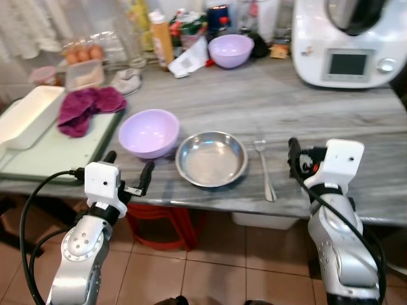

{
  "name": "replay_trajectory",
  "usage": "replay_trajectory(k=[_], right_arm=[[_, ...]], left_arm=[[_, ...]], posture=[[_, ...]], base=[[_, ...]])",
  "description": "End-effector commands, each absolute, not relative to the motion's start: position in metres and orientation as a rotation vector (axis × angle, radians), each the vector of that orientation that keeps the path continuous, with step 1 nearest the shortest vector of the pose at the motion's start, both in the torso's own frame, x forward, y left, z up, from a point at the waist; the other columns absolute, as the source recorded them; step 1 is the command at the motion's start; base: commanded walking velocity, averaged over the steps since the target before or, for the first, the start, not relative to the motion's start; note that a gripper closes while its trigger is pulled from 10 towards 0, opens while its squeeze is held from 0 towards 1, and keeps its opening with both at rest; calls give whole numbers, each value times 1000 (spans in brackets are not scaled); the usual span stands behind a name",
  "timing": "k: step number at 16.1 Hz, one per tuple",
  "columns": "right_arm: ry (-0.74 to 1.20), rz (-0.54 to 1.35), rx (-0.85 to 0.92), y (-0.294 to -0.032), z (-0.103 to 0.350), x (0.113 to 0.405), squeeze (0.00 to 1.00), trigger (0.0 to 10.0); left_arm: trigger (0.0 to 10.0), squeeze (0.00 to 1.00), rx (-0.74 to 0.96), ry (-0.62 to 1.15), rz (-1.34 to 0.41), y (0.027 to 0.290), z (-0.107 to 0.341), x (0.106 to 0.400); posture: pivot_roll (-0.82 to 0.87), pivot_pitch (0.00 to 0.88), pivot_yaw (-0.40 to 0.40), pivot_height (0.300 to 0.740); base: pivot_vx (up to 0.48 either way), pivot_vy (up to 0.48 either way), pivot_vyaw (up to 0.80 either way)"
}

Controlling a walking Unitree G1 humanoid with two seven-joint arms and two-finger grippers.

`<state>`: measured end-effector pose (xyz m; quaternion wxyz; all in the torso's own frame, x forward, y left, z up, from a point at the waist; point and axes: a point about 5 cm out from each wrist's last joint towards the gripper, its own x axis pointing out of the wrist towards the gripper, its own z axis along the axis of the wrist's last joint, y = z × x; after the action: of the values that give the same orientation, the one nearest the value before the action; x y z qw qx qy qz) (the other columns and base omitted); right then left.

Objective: Setting the table

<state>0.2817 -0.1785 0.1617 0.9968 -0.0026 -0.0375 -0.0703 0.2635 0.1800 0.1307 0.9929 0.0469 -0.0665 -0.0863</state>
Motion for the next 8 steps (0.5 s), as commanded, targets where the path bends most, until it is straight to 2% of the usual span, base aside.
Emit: replay_trajectory(k=[1, 6, 8], right_arm=[[-110, -130, -23, -179, 168, 278, 0, 10000], [-118, -117, -20, -175, 169, 279, 0, 10000], [-124, -108, -21, -173, 170, 278, 0, 10000]], left_arm=[[10000, 0, 121, -136, -164, 180, 131, 260], [10000, 0, 125, -118, -139, 181, 132, 267], [10000, 0, 126, -111, -137, 181, 131, 267]], posture=[[-154, 112, 95, 740], [-157, 117, 95, 740], [-158, 120, 97, 740]], base=[[0, 0, -763], [0, 0, -705], [0, 0, 0]])
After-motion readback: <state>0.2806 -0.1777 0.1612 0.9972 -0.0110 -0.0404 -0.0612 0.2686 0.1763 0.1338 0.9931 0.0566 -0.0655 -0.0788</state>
